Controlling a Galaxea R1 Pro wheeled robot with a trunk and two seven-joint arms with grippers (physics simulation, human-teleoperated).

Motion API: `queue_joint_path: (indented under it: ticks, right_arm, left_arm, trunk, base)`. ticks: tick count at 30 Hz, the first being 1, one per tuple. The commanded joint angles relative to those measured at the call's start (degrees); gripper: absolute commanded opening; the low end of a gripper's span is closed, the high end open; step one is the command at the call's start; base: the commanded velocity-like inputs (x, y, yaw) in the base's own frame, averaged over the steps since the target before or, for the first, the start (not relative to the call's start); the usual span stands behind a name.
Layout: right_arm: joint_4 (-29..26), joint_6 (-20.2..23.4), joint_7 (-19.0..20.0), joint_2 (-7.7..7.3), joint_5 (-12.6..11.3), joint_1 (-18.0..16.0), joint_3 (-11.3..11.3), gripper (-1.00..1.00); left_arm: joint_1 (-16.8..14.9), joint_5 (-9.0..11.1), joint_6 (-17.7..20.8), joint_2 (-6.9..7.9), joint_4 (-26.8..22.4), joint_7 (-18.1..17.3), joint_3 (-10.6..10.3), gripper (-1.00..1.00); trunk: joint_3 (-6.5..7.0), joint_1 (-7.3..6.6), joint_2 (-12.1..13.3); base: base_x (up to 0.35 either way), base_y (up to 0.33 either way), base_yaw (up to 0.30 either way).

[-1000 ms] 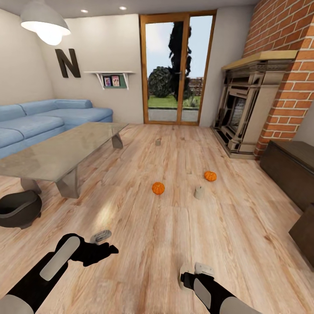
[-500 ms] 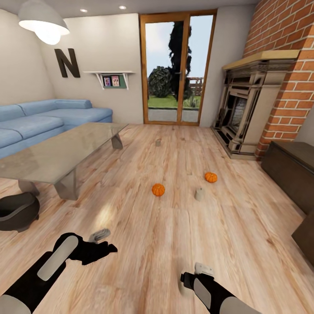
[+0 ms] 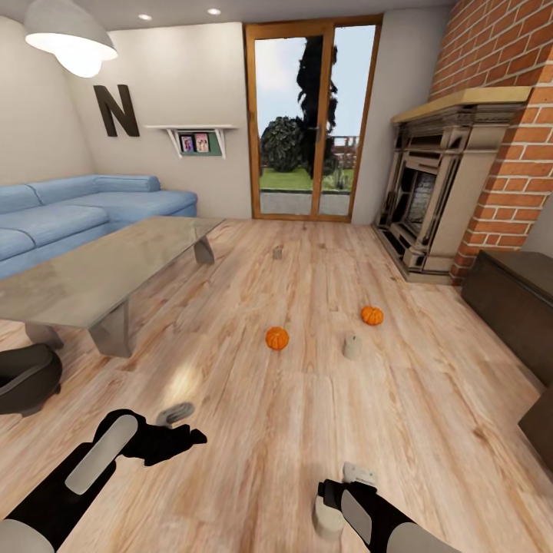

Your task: Place each of the two pumpkins and all three candles from the living room inside a cabinet in the living room (use any cabinet), then make sure every cabinet is closed, and position the cauldron so it is next to a table in the living room.

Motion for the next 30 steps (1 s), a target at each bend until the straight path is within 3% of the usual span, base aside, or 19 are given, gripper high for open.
queue_joint_path:
  ticks: [1,10,18,23,30]
  right_arm:
    - [-0.14,0.34,-0.39,-0.02,-0.41,0.00,0.49,1.00]
    - [-0.14,-0.90,-0.39,-0.03,-0.42,0.00,0.49,1.00]
    - [-0.14,-2.95,-0.39,-0.02,-0.41,0.00,0.55,1.00]
    - [-0.16,-3.91,-0.36,0.03,-0.41,0.00,0.57,1.00]
    - [-0.57,-3.90,-0.39,0.21,-0.42,-0.08,2.99,1.00]
  left_arm:
    - [-0.04,0.59,-0.01,0.02,-0.08,0.60,-0.13,1.00]
    - [-0.04,0.77,0.01,0.01,-1.81,0.65,-0.12,1.00]
    - [-0.06,1.03,0.22,0.13,-2.57,0.55,-0.02,1.00]
    - [0.14,5.60,2.03,0.23,-7.84,0.62,0.92,1.00]
    - [0.22,6.73,2.45,1.18,-9.43,0.67,1.17,1.00]
  trunk:
    - [-0.05,0.00,-0.02]
    - [-0.05,0.00,-0.02]
    - [-1.83,0.20,-0.13]
    - [-2.93,0.33,-0.20]
    - [-4.49,0.51,-0.29]
  base:
    - [0.050,-0.031,0.000]
    - [0.011,-0.007,0.000]
    - [0.000,0.000,0.000]
    - [0.000,0.000,0.000]
    - [0.000,0.000,0.000]
